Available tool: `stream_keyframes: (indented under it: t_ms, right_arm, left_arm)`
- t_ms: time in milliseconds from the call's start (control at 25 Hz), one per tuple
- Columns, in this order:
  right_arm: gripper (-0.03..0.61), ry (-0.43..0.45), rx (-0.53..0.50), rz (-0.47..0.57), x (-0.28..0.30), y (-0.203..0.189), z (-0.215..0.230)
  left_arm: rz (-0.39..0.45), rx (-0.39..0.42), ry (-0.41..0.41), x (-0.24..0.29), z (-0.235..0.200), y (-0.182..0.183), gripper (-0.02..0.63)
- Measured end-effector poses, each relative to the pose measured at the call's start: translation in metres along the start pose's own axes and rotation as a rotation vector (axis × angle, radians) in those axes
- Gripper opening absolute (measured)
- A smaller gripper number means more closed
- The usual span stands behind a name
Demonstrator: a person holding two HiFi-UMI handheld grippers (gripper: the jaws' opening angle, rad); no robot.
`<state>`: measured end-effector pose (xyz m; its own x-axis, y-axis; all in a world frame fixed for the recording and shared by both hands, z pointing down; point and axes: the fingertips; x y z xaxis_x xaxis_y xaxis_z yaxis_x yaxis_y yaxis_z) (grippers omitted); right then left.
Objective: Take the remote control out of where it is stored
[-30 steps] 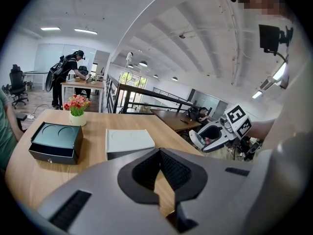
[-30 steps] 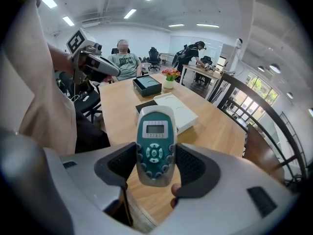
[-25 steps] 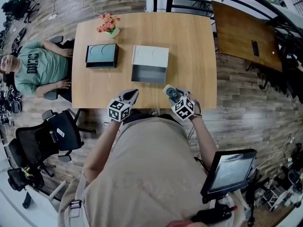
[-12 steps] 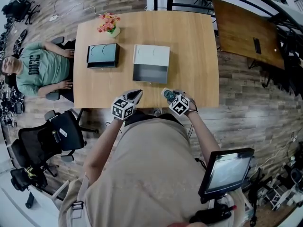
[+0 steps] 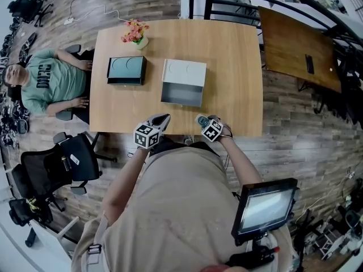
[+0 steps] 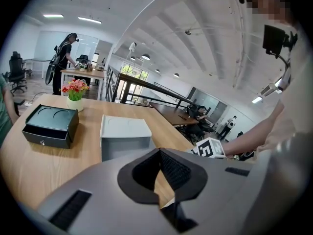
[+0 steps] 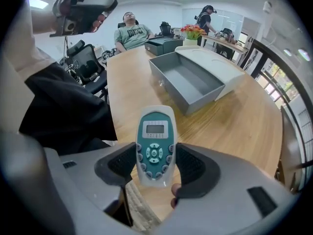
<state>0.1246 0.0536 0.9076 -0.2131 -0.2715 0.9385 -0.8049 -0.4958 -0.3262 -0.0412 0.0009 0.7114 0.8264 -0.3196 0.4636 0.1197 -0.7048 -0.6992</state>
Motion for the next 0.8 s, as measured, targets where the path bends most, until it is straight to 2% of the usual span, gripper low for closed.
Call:
stream_keyframes:
  t_ms: [280,440,640,800]
  right_arm:
    - [0.261,-0.019,-0.019,-0.053,0.029,-0.013,-0.001]
    - [0.261,-0.042,-0.03,-0.05,0.041,-0.011,0.002]
    - [0.261,-0.056,0.0,-0.008,0.039,-0.006,0.004]
    - [0.273,-0.076,0.057,0.072,0.018,0.012,0.018]
  left_arm:
    - [0.031,-0.031,0.039,-0.016,-0.008,-0.002,0.005]
    - [0.052,-0.04,0.058,-0.024,-0.013,0.001,0.005]
    - [0.079,-0.05,0.073,-0.031,-0.014,0.006,0.005]
    - [0.119,-0.052,0.077,-0.036,-0.016,0.018,0.005]
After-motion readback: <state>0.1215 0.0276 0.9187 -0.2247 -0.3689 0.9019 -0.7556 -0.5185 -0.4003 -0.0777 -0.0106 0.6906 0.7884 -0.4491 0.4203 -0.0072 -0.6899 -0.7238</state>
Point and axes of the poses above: the fingertips, and each gripper's own axes: x forward along the fingers, z to its right, y out of its top, and after that the axes turned 14 degrees about -y, right-handed
